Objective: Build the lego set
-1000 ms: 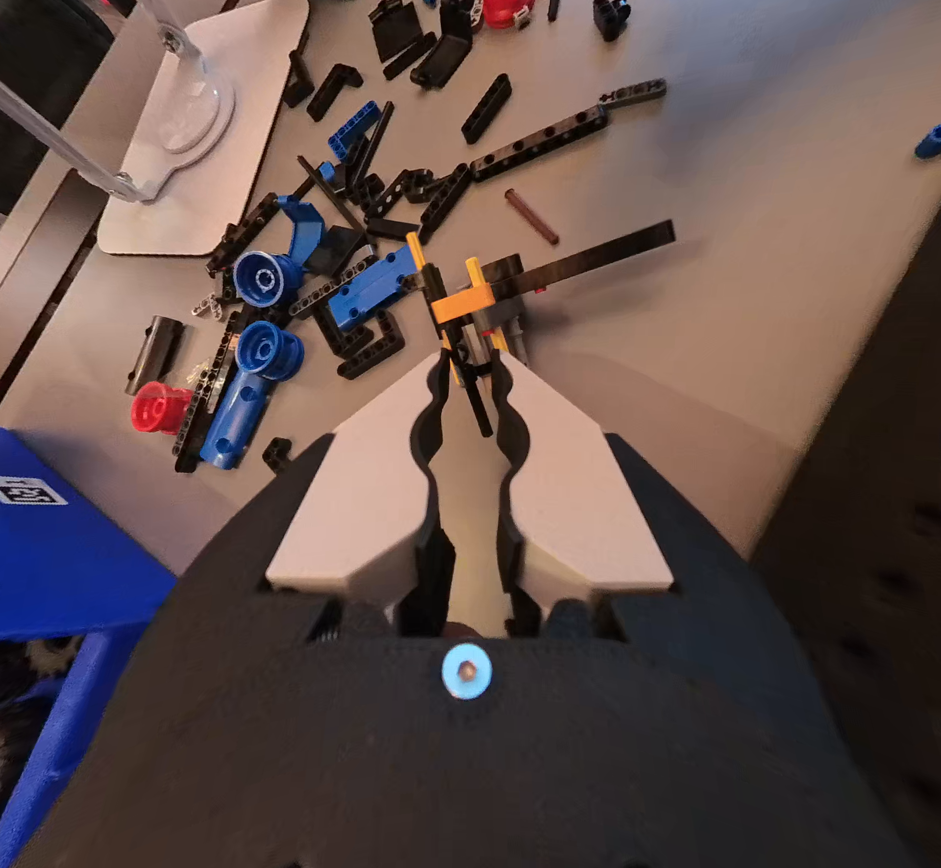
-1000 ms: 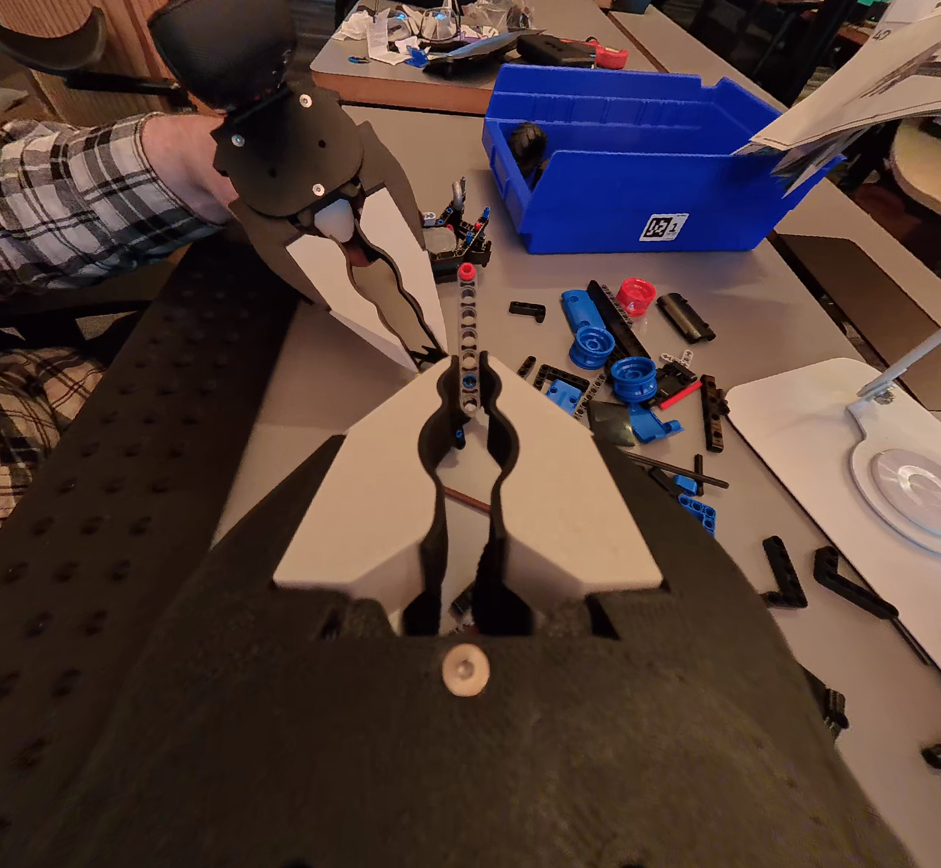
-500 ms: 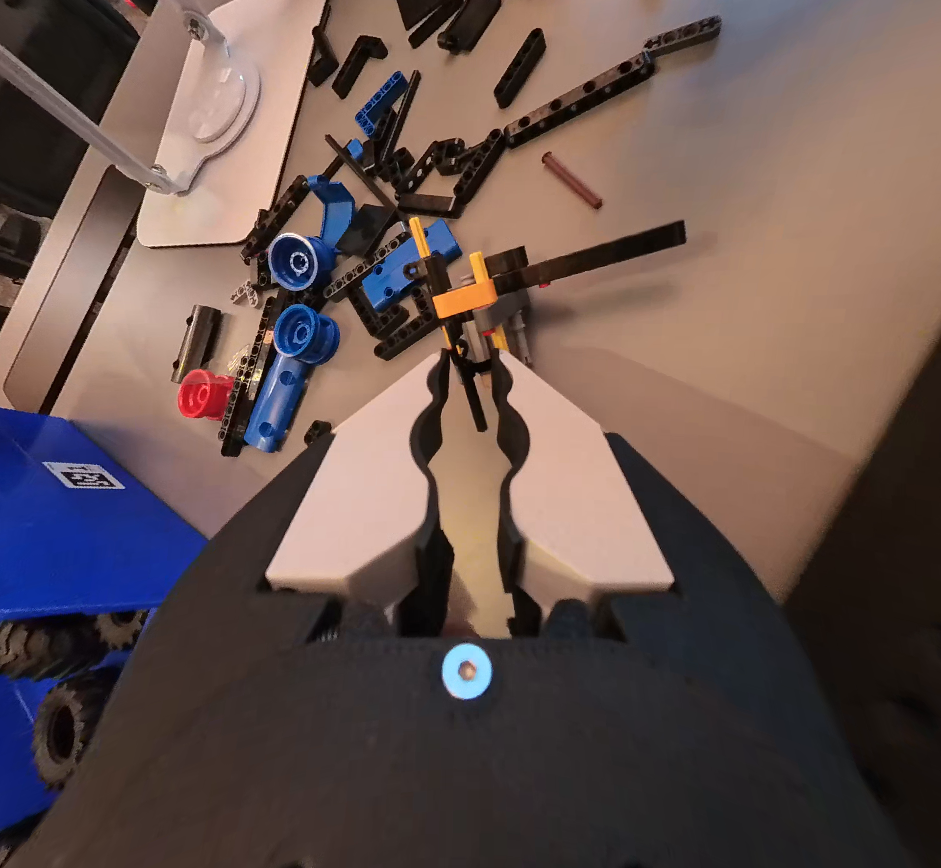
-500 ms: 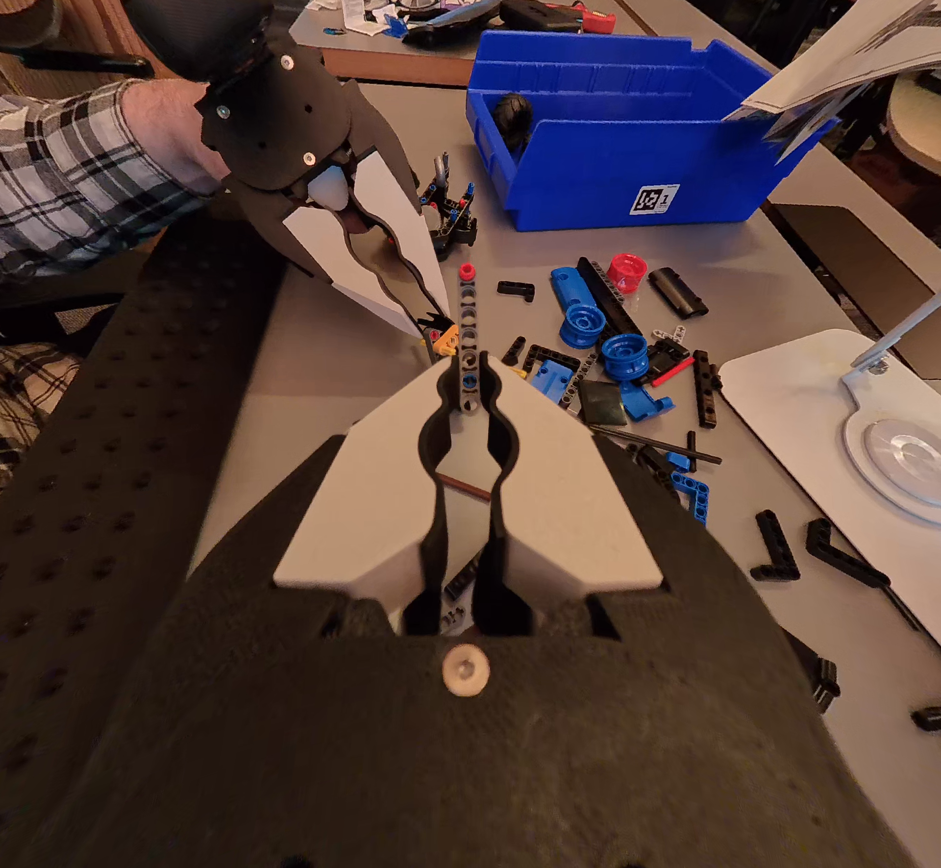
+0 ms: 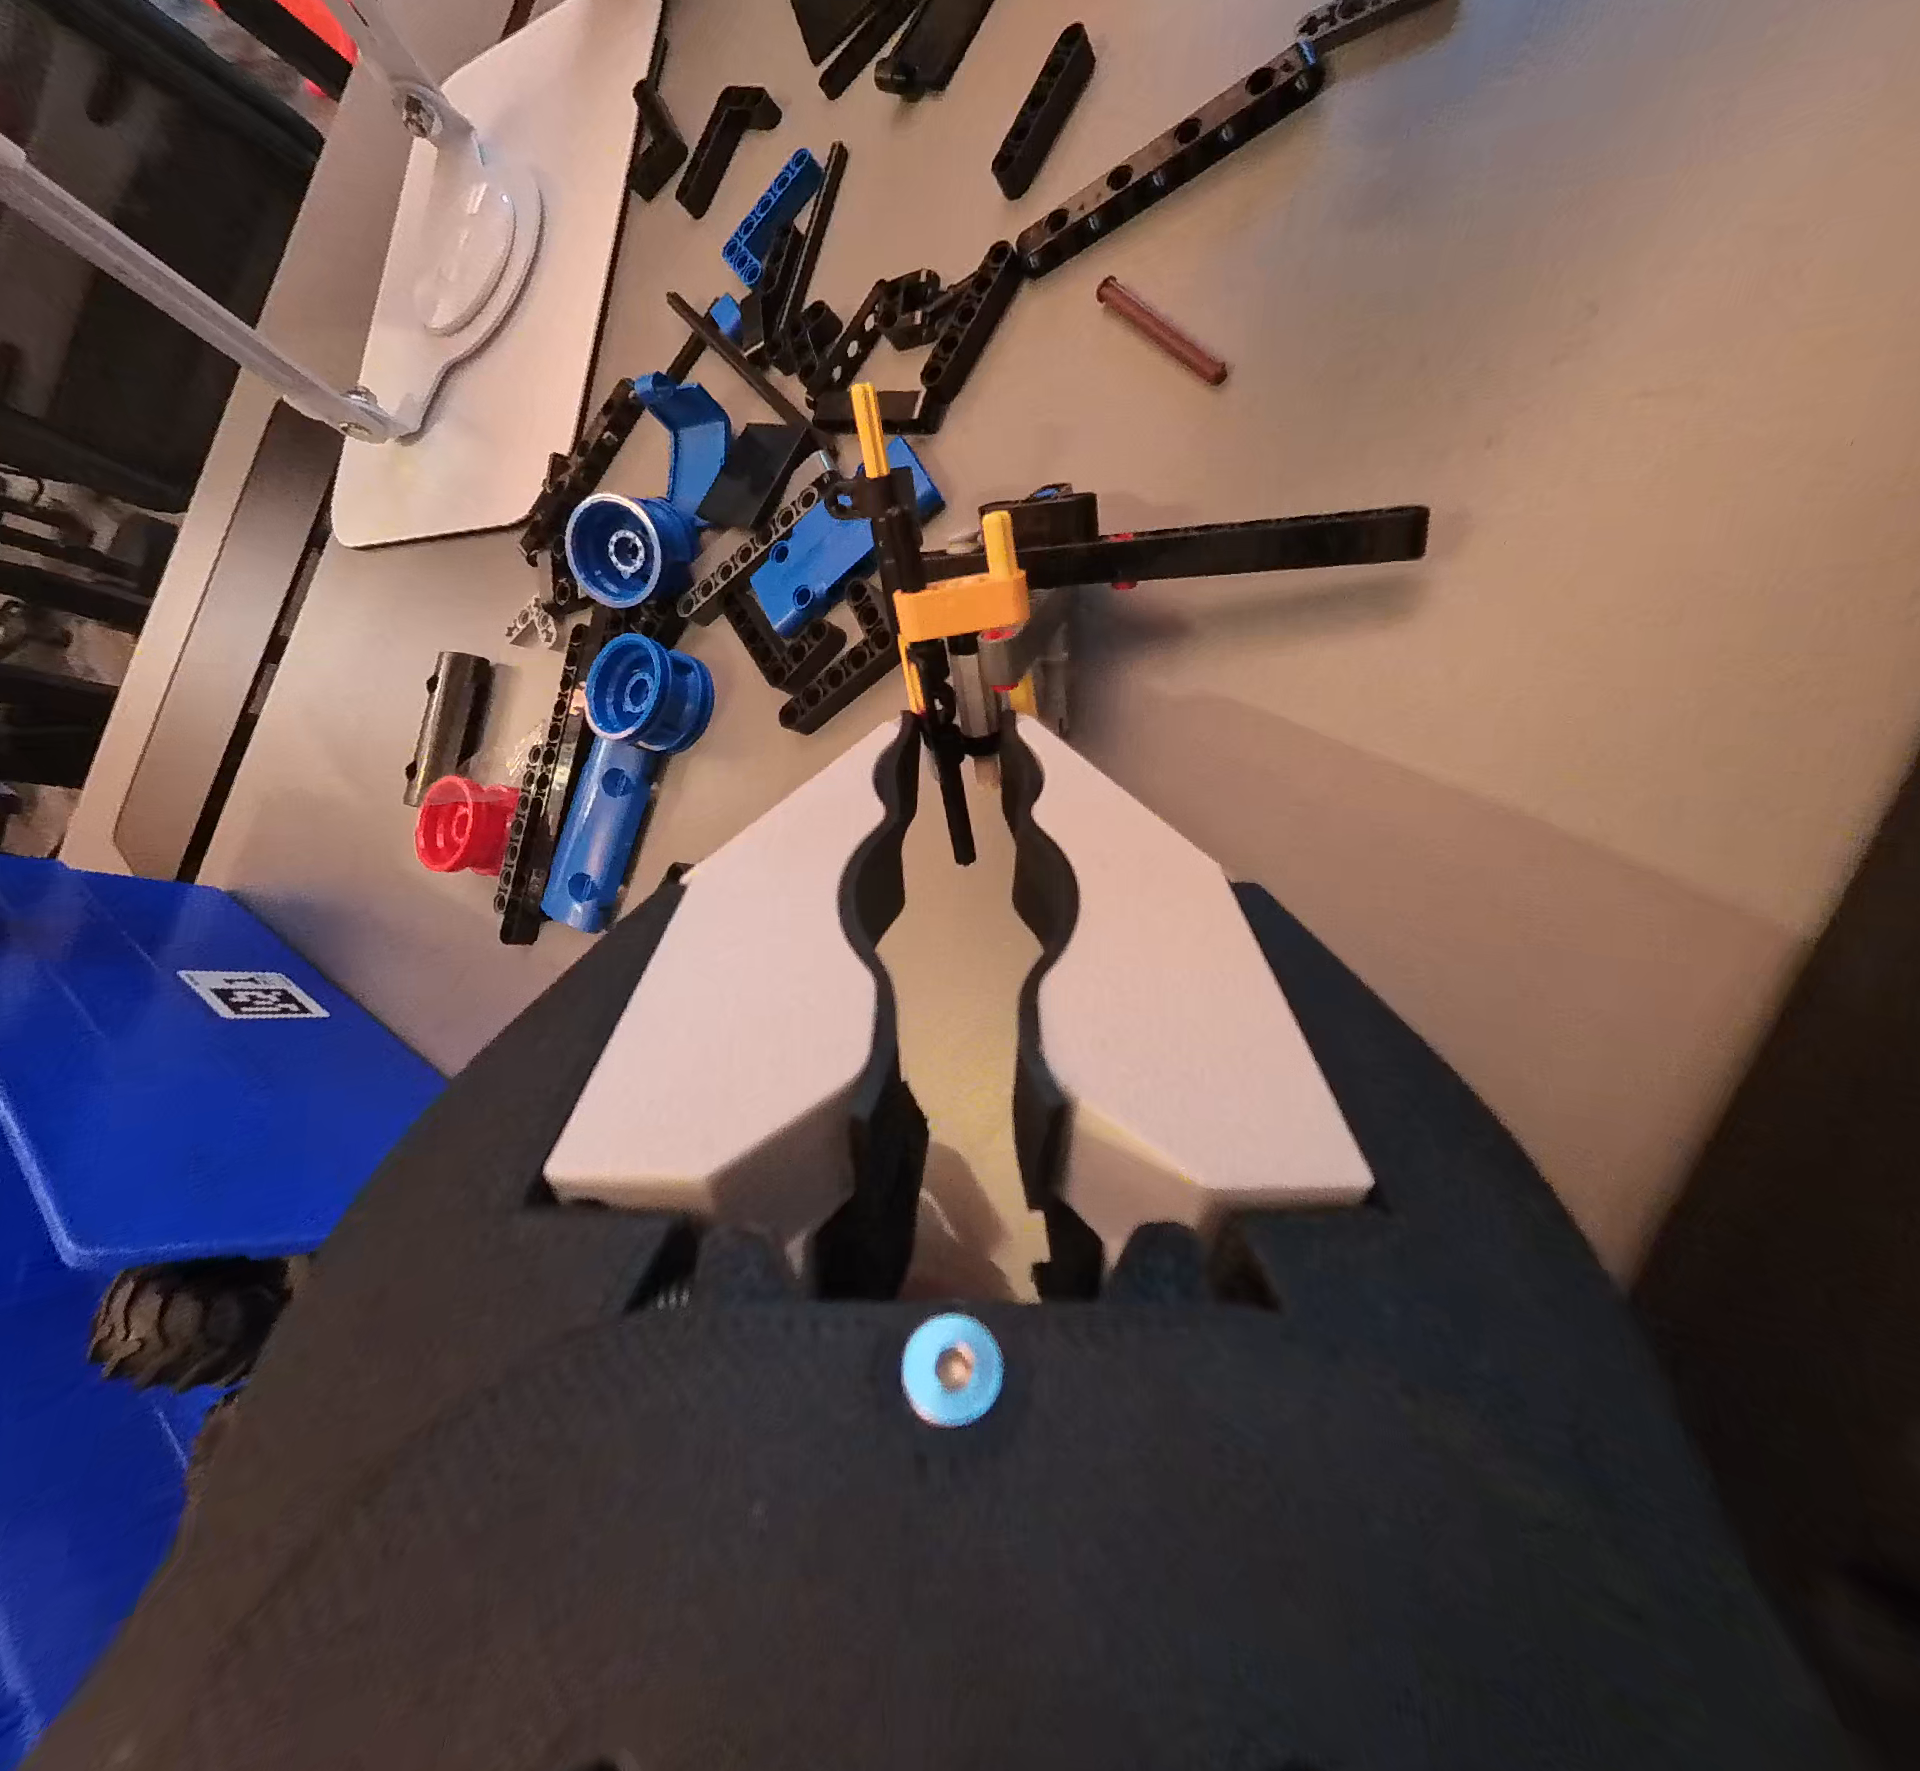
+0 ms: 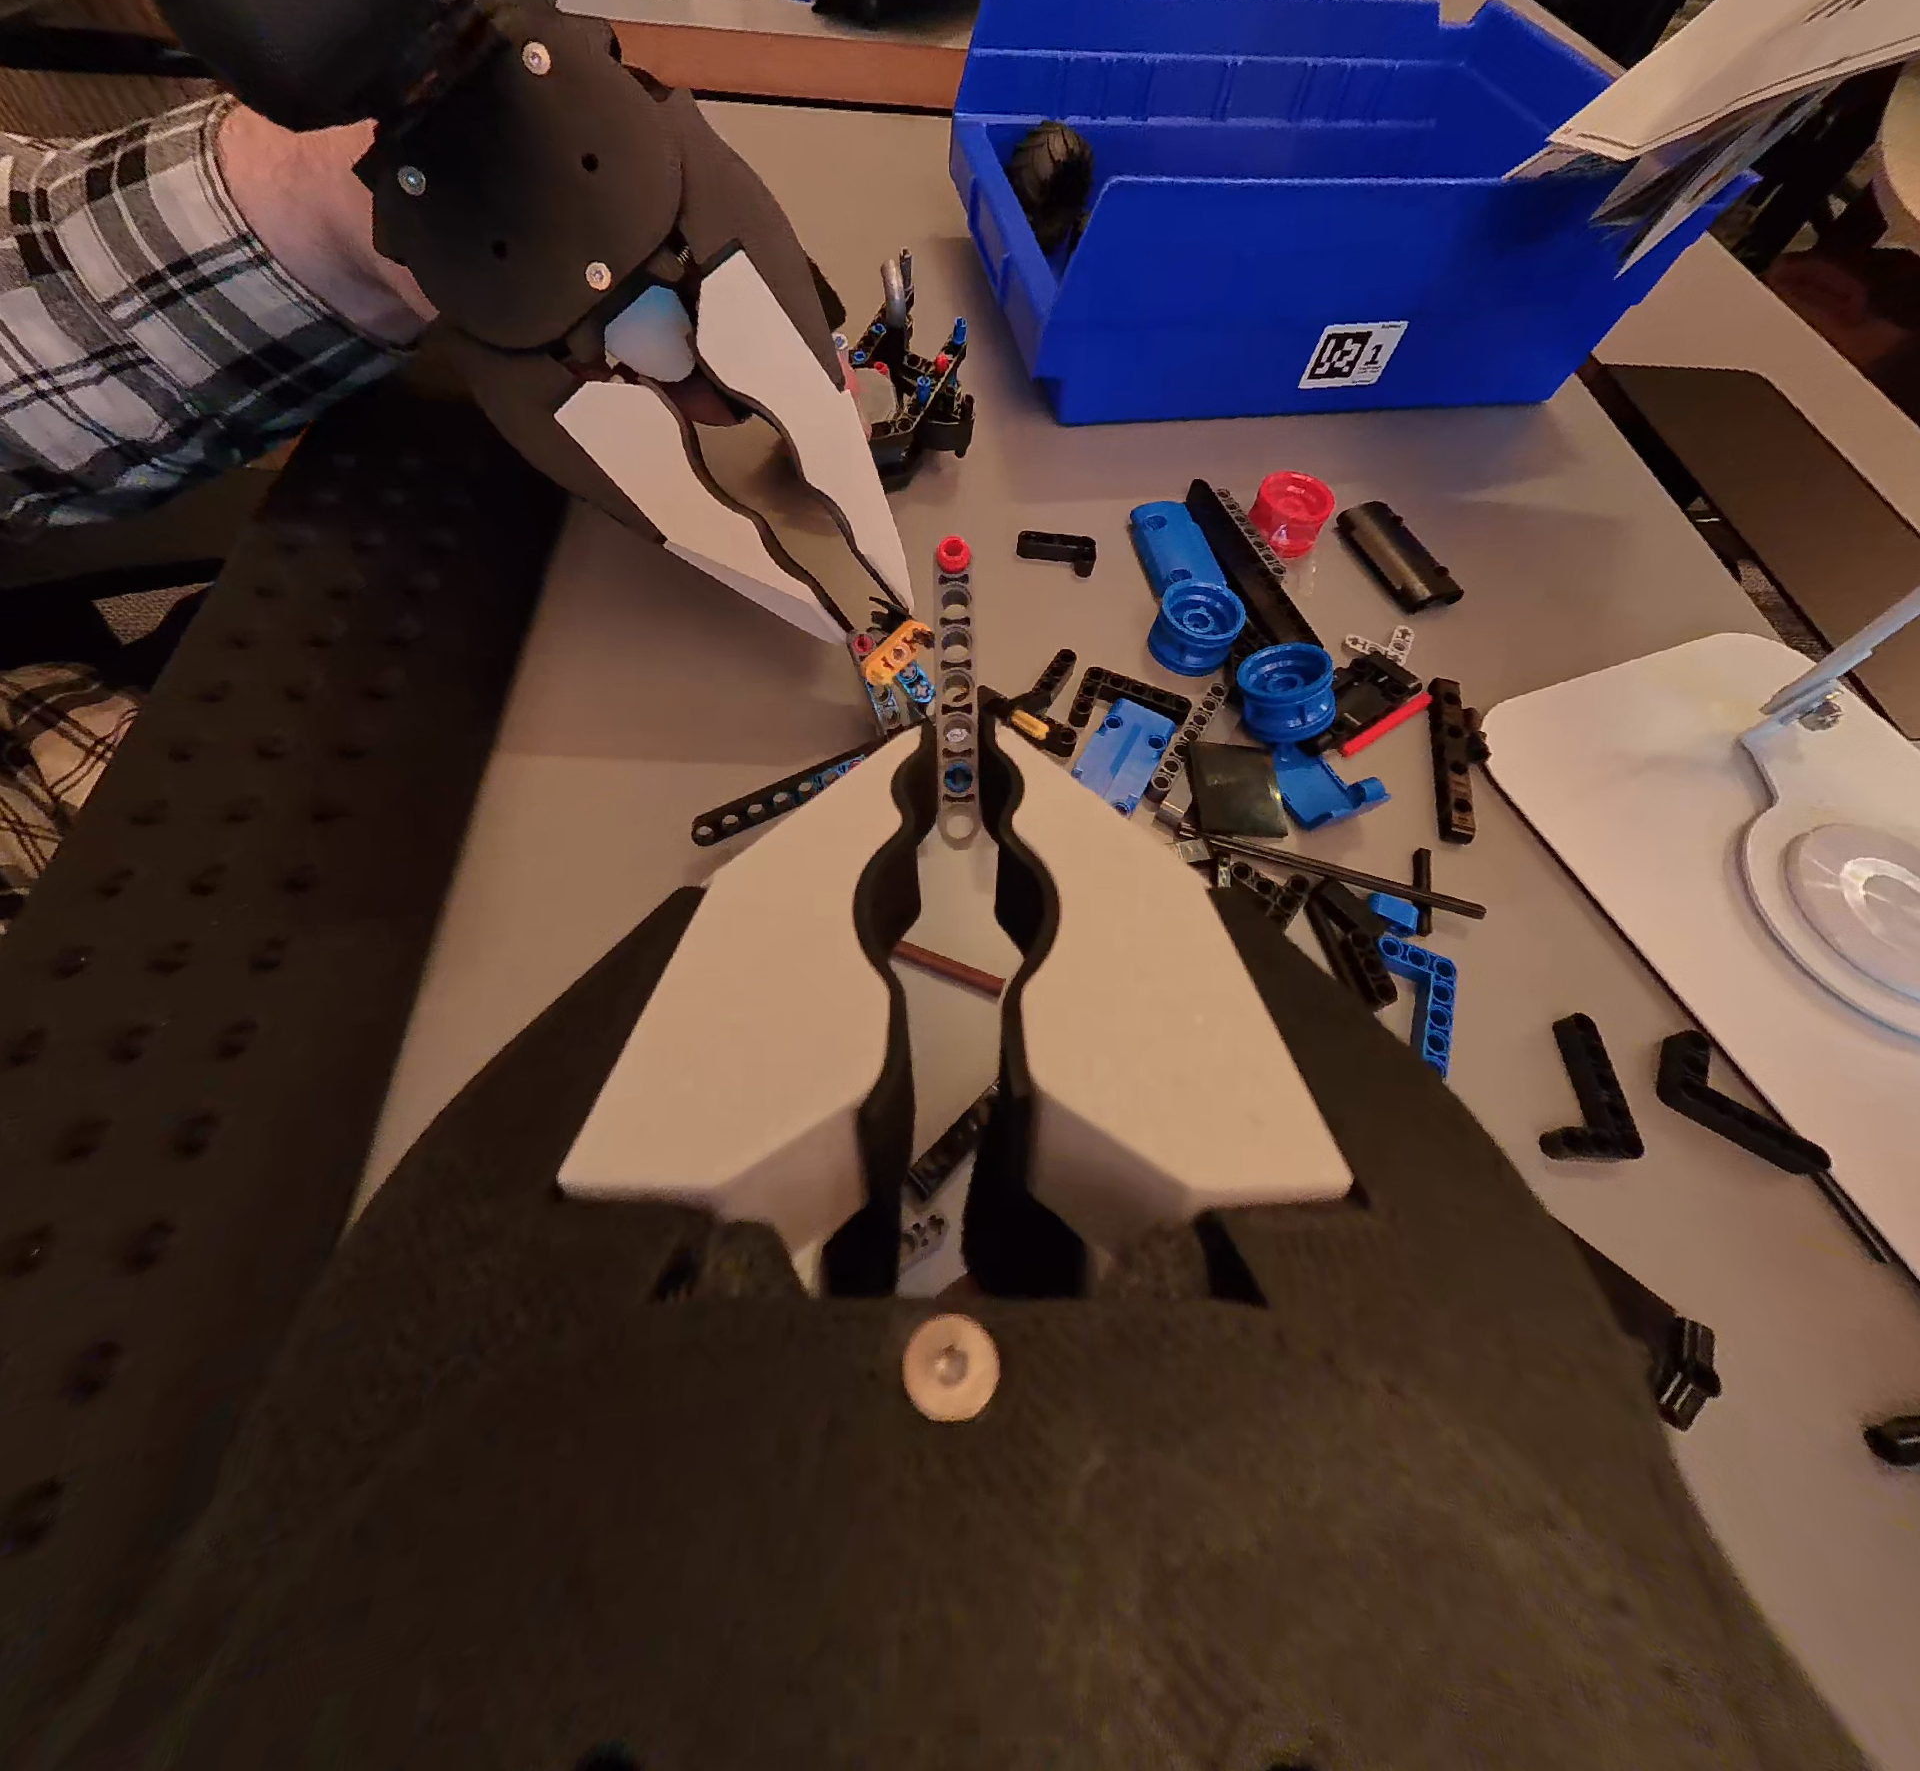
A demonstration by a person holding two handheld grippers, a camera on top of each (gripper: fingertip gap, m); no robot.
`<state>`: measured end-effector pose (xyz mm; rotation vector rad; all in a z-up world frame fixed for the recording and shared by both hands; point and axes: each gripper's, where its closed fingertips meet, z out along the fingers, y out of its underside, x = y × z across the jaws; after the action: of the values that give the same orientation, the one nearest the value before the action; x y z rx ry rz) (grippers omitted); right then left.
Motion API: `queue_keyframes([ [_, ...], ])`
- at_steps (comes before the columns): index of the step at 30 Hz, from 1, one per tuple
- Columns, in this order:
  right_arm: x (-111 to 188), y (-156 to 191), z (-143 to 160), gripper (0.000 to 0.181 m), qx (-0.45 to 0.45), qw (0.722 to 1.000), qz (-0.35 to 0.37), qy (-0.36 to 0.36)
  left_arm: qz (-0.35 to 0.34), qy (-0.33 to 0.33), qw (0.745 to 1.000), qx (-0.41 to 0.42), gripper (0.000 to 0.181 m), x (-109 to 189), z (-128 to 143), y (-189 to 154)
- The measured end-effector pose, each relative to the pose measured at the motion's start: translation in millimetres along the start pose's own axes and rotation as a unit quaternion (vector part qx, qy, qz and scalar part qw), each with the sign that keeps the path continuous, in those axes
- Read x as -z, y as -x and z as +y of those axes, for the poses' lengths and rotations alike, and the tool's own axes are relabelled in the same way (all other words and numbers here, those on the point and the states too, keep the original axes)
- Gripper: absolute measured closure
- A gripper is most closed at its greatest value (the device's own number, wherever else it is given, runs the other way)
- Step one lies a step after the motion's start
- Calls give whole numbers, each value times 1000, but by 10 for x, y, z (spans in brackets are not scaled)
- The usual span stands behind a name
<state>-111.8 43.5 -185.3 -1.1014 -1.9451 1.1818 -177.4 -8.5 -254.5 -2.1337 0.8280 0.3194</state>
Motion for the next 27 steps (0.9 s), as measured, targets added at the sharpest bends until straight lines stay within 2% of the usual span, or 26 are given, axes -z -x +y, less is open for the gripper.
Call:
queue_keyframes([
  [5,-25,16,29,177,2,1000,-2,8,-2,-2,1000,-3,168,8,-3,-19],
  [11,-55,28,62,177,6,1000,-3,17,8,10,1000,-1,159,-7,45,-100],
  [27,-87,14,72,177,1,1000,-3,12,-2,-19,999,43,142,58,-113,-60],
])
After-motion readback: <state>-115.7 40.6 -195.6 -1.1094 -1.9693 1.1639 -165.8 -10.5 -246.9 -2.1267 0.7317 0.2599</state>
